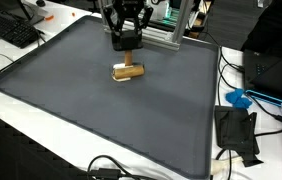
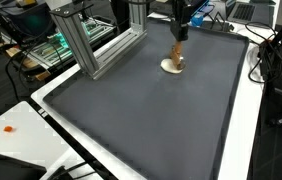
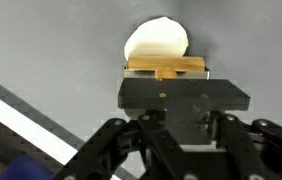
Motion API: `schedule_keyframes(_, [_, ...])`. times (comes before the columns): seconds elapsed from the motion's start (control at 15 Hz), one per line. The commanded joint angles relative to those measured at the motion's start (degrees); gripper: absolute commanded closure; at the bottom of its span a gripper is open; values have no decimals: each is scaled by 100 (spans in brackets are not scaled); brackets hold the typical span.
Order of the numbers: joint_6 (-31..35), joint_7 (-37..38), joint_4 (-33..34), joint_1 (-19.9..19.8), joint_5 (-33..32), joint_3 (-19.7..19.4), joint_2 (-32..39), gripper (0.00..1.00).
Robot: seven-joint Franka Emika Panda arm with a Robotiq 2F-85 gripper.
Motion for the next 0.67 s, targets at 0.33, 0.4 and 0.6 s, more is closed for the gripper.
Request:
schedule_keyframes(0.33, [111,-180,-117,-122,194,119,135,78])
schedule_keyframes(0.4, [8,-165,-119,-134,154,101,91,78])
schedule_keyframes(0.6, [-285,-176,-106,-160,81,67,-9,78])
